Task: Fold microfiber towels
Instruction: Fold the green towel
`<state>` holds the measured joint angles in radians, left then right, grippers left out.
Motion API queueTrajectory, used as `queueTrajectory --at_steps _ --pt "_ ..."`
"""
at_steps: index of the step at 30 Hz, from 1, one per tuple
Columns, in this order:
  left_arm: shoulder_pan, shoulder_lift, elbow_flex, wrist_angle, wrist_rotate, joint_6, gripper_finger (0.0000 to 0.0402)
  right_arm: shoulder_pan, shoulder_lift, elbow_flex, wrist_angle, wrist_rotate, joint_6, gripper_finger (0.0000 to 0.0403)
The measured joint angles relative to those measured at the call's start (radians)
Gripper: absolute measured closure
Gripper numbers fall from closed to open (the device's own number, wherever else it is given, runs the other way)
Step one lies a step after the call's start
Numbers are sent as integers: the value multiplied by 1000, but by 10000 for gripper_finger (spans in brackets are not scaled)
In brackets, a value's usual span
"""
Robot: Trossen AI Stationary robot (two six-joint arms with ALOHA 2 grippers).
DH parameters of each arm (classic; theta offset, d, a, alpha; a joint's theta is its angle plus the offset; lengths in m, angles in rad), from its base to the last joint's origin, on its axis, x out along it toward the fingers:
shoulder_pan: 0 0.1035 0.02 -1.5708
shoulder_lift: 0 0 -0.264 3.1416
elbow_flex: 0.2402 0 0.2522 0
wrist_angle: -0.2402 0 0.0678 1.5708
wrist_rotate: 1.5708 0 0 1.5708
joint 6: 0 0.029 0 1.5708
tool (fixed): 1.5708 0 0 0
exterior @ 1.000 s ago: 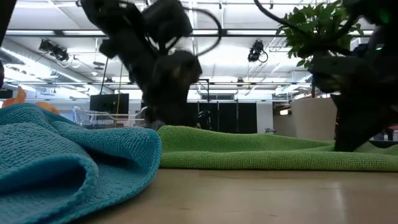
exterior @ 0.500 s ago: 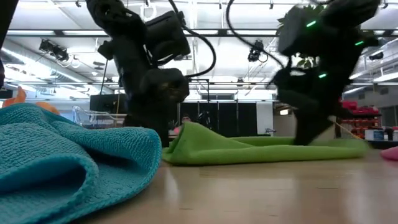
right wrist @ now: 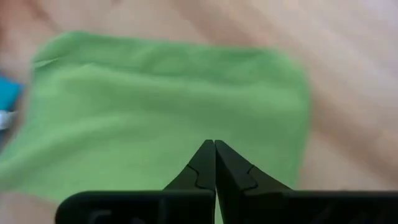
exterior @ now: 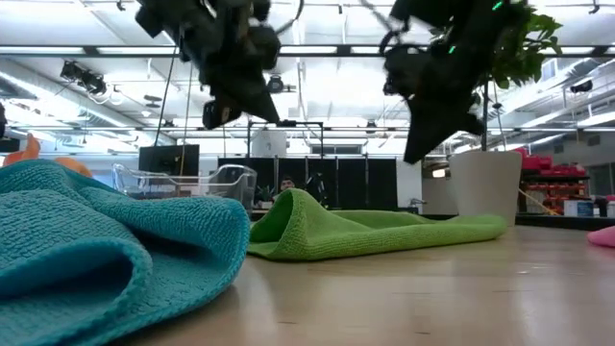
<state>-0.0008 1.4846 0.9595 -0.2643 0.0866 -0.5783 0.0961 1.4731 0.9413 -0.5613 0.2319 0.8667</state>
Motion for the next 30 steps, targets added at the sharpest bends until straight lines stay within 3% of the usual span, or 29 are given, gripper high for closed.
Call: queueTrajectory --at_steps 4,8,11,15,22,26,30 --pt "11 48 0 -39 -4 66 392 172 54 -50 65 161 262 398" --pt "6 148 -3 -38 -1 120 396 256 120 -100 186 263 514 398" --pt "9 215 -2 -19 -4 143 392 296 161 -112 234 293 598 398" --pt "7 286 -1 -11 2 150 396 311 218 -123 215 255 617 398" --pt "-29 309 -1 -39 25 78 396 234 222 -176 212 219 484 398" --pt "-97 310 -3 15 33 -68 394 100 168 -196 167 195 231 398" --pt "-174 328 -1 236 27 -226 391 -87 106 -194 166 145 -38 398"
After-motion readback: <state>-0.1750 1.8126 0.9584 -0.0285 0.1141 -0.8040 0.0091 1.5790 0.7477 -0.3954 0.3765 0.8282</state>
